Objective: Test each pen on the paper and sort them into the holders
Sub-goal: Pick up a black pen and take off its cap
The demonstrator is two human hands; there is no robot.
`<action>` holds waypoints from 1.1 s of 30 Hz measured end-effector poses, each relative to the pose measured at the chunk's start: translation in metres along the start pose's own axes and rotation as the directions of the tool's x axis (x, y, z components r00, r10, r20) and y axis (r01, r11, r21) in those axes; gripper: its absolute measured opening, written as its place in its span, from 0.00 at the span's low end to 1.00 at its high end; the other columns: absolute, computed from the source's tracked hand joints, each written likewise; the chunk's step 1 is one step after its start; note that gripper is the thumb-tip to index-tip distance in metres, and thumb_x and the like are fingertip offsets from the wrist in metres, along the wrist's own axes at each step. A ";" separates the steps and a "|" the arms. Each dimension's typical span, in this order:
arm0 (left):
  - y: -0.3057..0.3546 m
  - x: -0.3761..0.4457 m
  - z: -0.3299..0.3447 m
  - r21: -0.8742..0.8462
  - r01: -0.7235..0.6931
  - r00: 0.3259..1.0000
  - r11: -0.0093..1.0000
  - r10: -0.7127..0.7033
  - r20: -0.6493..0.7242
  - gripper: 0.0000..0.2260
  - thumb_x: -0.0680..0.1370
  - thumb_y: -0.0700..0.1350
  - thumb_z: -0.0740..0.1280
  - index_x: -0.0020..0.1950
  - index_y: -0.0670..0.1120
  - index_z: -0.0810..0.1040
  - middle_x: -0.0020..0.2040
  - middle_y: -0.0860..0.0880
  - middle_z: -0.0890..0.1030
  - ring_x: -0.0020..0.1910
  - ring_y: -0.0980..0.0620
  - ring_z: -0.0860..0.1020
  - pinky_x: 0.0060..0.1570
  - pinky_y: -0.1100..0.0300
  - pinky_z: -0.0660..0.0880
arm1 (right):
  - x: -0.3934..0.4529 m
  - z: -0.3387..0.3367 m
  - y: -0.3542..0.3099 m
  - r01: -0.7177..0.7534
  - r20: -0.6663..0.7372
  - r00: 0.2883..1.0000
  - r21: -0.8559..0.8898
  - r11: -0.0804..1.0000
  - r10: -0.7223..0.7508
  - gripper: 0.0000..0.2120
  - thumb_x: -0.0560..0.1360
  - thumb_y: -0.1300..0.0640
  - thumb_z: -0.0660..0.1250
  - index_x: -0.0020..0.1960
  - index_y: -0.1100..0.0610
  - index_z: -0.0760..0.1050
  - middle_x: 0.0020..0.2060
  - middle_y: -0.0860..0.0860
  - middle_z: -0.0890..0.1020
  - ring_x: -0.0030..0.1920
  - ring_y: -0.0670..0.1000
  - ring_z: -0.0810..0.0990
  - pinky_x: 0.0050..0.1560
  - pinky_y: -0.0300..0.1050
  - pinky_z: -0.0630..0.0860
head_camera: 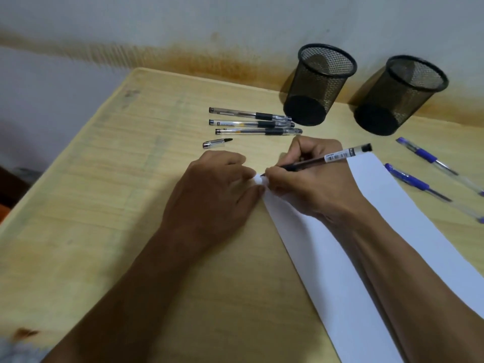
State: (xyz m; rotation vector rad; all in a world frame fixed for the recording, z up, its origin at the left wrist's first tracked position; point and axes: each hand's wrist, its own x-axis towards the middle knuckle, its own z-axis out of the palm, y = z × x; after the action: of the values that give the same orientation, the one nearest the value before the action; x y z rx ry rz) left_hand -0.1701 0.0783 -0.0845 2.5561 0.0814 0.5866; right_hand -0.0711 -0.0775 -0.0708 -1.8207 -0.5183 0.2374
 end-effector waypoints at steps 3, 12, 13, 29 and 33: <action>-0.002 -0.001 0.001 -0.023 0.024 1.000 0.999 -0.024 0.005 0.13 0.73 0.53 0.70 0.50 0.46 0.86 0.53 0.45 0.84 0.53 0.46 0.81 0.56 0.51 0.77 | 0.001 -0.001 0.001 -0.001 0.024 1.000 0.043 0.999 0.000 0.11 0.65 0.63 0.80 0.34 0.61 0.77 0.32 0.61 0.84 0.34 0.67 0.83 0.37 0.69 0.81; -0.003 -0.001 0.005 -0.089 0.086 0.996 0.992 -0.087 0.001 0.15 0.72 0.55 0.70 0.53 0.48 0.86 0.56 0.49 0.83 0.58 0.50 0.79 0.59 0.50 0.76 | 0.004 0.001 0.002 -0.012 0.032 0.999 0.050 0.999 0.010 0.11 0.62 0.60 0.80 0.29 0.56 0.77 0.29 0.60 0.82 0.30 0.58 0.79 0.33 0.57 0.79; -0.003 -0.001 0.005 -0.089 0.091 0.996 0.992 -0.091 0.001 0.15 0.72 0.56 0.70 0.53 0.49 0.86 0.56 0.50 0.83 0.58 0.51 0.78 0.59 0.50 0.76 | 0.005 0.001 0.002 -0.005 0.041 0.999 0.051 0.999 0.003 0.12 0.63 0.63 0.80 0.29 0.58 0.77 0.29 0.61 0.82 0.30 0.57 0.79 0.32 0.55 0.78; -0.004 0.000 0.006 -0.070 0.093 0.996 0.993 -0.092 0.015 0.14 0.73 0.56 0.70 0.53 0.49 0.85 0.57 0.50 0.83 0.59 0.51 0.78 0.58 0.50 0.76 | 0.004 0.001 0.006 0.018 0.014 1.000 0.036 0.999 -0.019 0.10 0.68 0.68 0.77 0.33 0.64 0.76 0.30 0.62 0.83 0.30 0.57 0.81 0.33 0.53 0.80; -0.004 0.000 0.006 -0.068 0.096 0.995 0.993 -0.095 0.009 0.15 0.73 0.56 0.70 0.53 0.49 0.85 0.57 0.50 0.83 0.58 0.51 0.78 0.59 0.50 0.76 | 0.004 0.003 0.005 0.027 0.014 1.000 0.033 0.999 -0.027 0.12 0.66 0.67 0.77 0.31 0.60 0.76 0.27 0.58 0.82 0.28 0.52 0.79 0.30 0.45 0.76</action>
State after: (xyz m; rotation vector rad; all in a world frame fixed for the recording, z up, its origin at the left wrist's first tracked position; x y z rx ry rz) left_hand -0.1677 0.0793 -0.0916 2.4723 0.1774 0.5355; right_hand -0.0672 -0.0742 -0.0764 -1.7801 -0.5455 0.2396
